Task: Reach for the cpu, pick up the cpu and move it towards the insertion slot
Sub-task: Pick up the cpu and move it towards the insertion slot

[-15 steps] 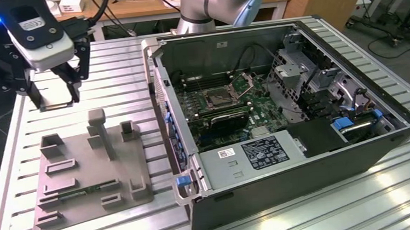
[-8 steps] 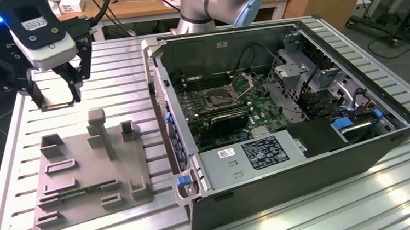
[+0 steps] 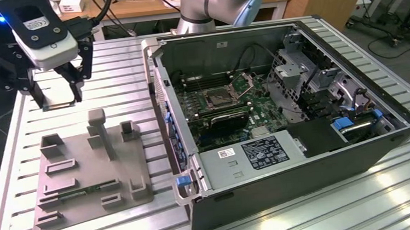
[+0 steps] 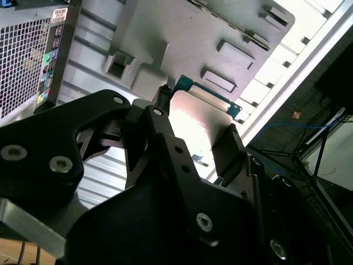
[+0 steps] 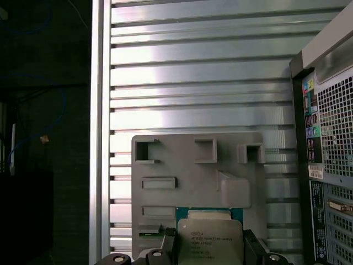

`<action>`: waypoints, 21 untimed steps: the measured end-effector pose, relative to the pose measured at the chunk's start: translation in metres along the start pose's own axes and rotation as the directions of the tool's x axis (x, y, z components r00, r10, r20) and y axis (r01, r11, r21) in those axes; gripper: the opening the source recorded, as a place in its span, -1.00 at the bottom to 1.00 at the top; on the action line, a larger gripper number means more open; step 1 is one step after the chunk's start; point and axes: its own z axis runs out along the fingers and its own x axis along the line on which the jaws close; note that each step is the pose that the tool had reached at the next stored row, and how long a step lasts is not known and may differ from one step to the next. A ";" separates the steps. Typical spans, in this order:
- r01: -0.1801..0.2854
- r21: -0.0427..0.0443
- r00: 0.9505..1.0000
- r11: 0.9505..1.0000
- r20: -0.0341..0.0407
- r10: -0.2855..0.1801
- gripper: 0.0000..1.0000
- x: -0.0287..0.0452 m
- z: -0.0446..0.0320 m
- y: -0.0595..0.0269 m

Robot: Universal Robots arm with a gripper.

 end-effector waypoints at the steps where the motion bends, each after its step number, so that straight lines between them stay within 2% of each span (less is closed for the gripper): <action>1: 0.000 0.000 1.000 1.000 0.000 0.000 0.09 -0.0002 0.0000 0.0000; 21: 0.000 0.000 1.000 1.000 0.000 0.000 0.09 -0.0058 0.0000 0.0002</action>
